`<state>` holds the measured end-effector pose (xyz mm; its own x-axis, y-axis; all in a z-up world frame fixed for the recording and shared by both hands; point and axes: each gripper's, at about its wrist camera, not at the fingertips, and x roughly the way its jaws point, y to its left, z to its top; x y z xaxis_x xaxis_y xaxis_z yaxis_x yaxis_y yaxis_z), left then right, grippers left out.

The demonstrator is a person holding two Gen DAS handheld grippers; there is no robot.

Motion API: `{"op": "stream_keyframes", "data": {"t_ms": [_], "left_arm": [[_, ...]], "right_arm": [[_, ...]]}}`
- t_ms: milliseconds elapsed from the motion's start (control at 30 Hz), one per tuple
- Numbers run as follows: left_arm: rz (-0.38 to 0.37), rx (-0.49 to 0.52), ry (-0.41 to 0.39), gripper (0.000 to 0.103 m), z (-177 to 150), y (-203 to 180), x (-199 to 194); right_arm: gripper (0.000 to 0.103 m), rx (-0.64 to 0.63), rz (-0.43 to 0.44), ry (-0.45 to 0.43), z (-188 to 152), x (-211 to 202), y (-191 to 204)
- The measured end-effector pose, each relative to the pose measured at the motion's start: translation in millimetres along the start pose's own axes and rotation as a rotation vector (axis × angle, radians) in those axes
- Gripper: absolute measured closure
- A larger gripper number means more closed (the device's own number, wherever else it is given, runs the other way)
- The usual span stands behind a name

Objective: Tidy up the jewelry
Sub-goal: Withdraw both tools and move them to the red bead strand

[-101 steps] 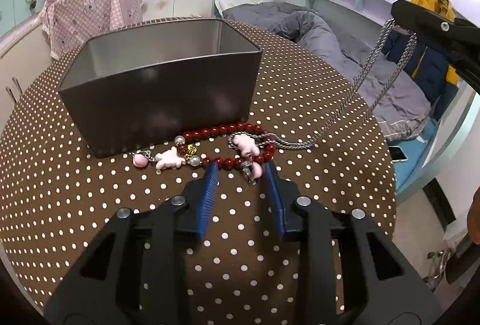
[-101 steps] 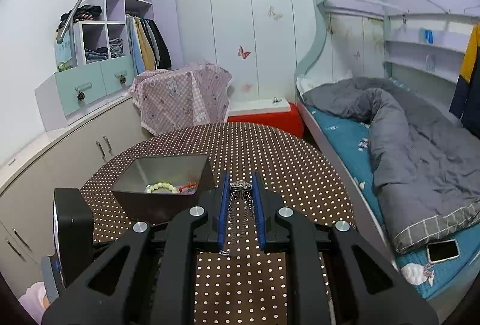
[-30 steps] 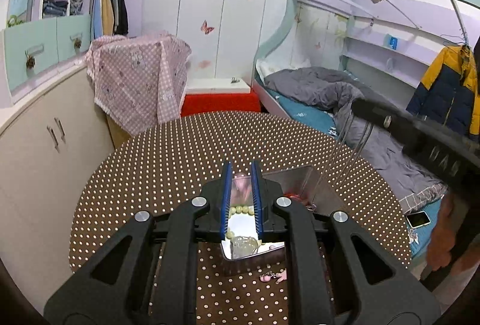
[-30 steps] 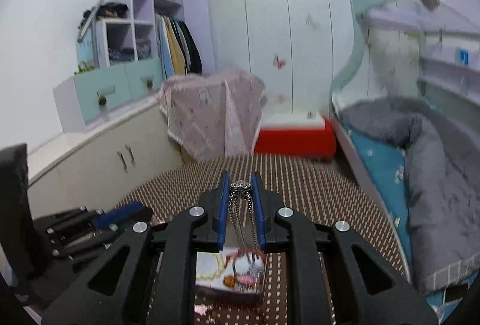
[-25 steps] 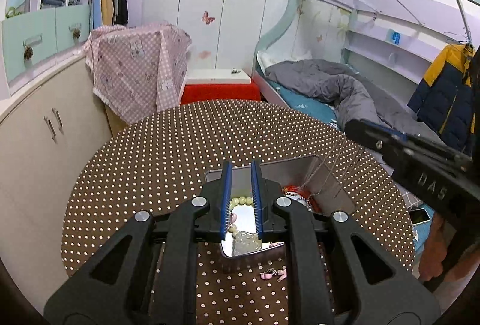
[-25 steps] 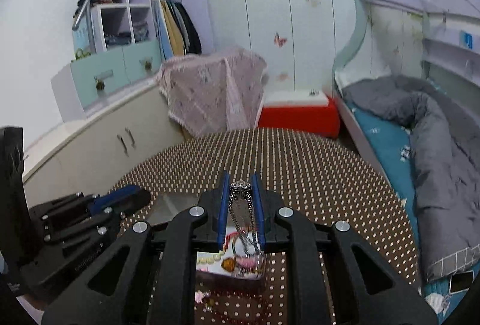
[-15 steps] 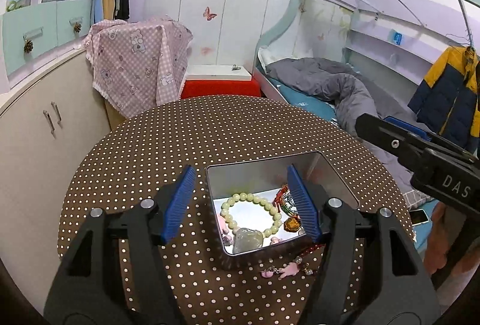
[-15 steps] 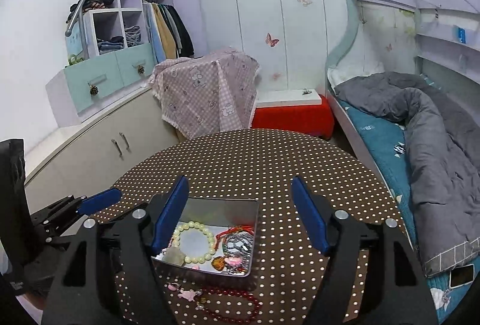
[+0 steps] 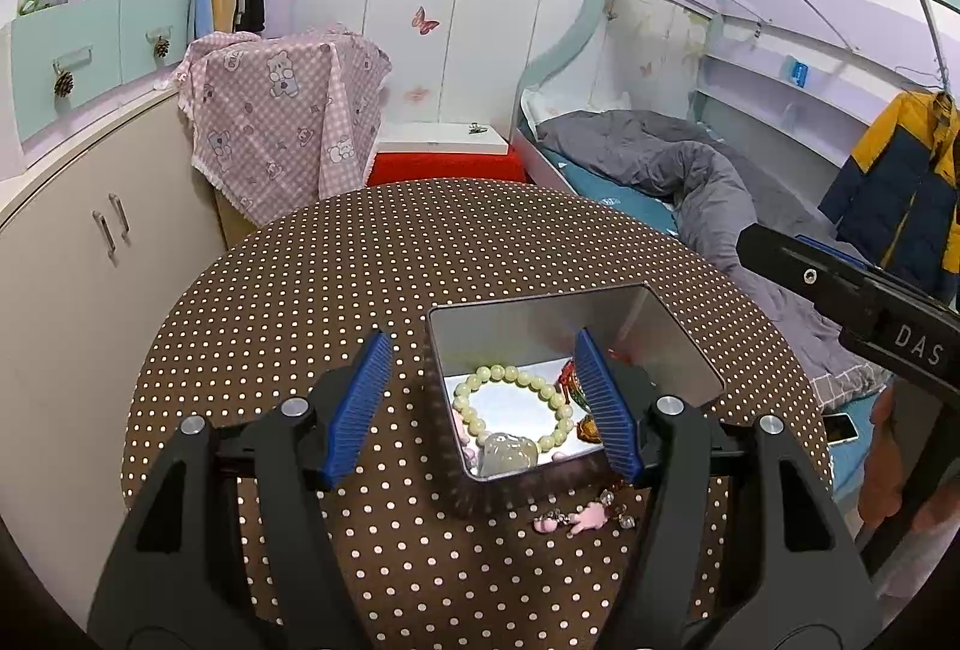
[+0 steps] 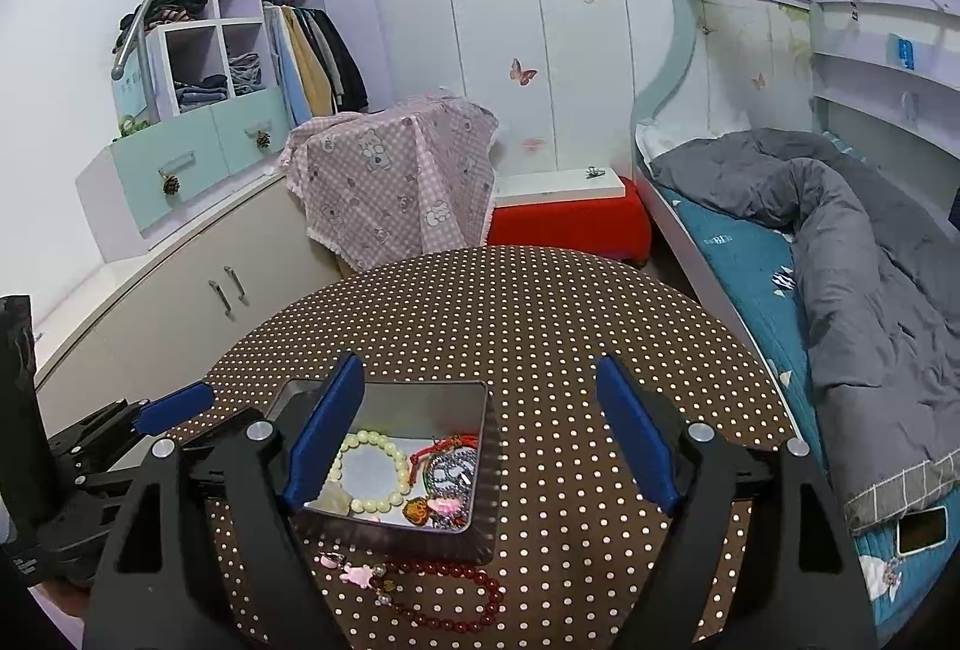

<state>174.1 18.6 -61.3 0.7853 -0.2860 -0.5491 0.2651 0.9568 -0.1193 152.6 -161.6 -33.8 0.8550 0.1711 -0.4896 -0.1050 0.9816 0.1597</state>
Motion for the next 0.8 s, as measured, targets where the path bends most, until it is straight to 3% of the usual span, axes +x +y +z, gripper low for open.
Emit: {"op": "stream_keyframes", "data": {"t_ms": [533,800], "left_arm": [[-0.044,-0.021,0.038,0.04,-28,0,-14],[-0.076,-0.015,0.085,0.04,-47,-4,-10]], "right_arm": [[0.011,0.064,-0.116,0.035,-22,-7,-28],[0.01,0.074,-0.135,0.121,-49,5,-34]]}}
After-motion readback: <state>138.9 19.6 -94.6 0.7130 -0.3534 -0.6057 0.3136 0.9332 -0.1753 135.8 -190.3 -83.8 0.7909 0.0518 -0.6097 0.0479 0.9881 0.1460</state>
